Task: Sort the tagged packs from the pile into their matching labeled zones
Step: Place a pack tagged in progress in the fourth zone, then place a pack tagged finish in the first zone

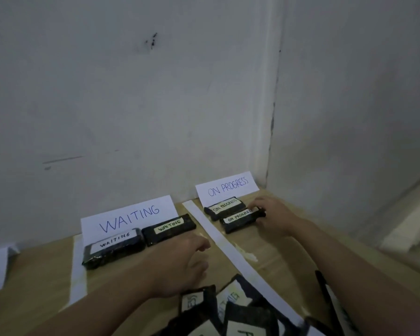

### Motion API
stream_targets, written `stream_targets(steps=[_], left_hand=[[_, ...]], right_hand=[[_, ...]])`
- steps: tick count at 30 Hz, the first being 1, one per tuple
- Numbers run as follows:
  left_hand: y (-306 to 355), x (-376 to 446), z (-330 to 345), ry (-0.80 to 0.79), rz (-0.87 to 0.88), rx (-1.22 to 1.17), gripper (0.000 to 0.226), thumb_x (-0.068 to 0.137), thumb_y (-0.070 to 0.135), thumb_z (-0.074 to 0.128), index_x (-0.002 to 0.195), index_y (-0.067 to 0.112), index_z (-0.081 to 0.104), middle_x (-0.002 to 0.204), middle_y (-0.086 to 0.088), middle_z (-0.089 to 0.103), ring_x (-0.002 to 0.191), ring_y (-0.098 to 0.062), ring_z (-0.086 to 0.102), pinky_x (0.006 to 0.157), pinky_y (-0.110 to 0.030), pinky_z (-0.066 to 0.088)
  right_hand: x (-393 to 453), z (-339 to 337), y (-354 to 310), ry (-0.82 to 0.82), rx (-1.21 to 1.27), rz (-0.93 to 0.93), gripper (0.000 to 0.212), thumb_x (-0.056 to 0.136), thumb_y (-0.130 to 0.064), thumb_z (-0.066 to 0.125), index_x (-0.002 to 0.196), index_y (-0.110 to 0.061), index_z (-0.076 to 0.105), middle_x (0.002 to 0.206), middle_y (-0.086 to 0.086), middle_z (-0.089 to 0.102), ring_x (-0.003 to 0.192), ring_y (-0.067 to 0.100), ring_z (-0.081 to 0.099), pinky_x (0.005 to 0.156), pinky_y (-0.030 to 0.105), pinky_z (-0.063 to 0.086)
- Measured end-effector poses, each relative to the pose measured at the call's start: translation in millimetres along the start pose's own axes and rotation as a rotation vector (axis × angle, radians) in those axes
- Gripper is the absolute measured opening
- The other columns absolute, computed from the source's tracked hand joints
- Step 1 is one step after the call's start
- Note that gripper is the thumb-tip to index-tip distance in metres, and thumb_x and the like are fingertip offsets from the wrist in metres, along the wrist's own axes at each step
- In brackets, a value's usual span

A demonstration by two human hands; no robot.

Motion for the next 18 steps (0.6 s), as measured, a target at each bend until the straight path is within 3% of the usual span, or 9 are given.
stream_targets(steps=[3,6,9,18], left_hand=[[-3,3,3,0.003,-0.004,-0.009,0.036,0.095,0.034,0.043,0.13,0.024,0.045,0.13,0.01,0.048,0.118,-0.005,0.044,0.099,-0.022,0.037],[-3,5,4,-0.002,-0.011,-0.016,0.036,0.095,0.033,0.043,0.129,0.023,0.045,0.129,0.009,0.049,0.117,-0.006,0.045,0.099,-0.023,0.038],[-1,6,6,-0.002,-0.013,-0.019,0.035,0.095,0.033,0.044,0.129,0.023,0.046,0.129,0.008,0.049,0.117,-0.006,0.045,0.098,-0.021,0.037],[13,4,0,0.018,0.016,-0.031,0.035,0.095,0.032,0.045,0.129,0.021,0.046,0.125,0.006,0.051,0.115,-0.007,0.047,0.097,-0.023,0.038]], right_hand=[[1,6,-11,0.029,-0.045,-0.044,0.046,0.081,-0.004,0.055,0.126,-0.014,0.055,0.126,0.003,0.047,0.117,0.021,0.047,0.097,0.031,0.039],[0,14,-27,0.094,-0.049,-0.105,0.032,0.087,-0.016,0.056,0.118,-0.017,0.061,0.117,0.003,0.05,0.111,0.019,0.047,0.092,0.032,0.041],[2,26,-35,0.031,-0.057,-0.114,0.029,0.091,-0.019,0.054,0.118,-0.017,0.062,0.117,0.004,0.051,0.113,0.02,0.047,0.094,0.035,0.041],[-18,5,-44,0.037,0.054,-0.12,0.034,0.09,-0.011,0.055,0.123,-0.013,0.059,0.126,0.005,0.056,0.116,0.021,0.049,0.098,0.027,0.037]])
Point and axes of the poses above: each hand's wrist, its own x-axis towards the middle knuckle, its own z-axis out of the palm, y = z × x, the point moved 2 cm from there along x, towards the middle knuckle
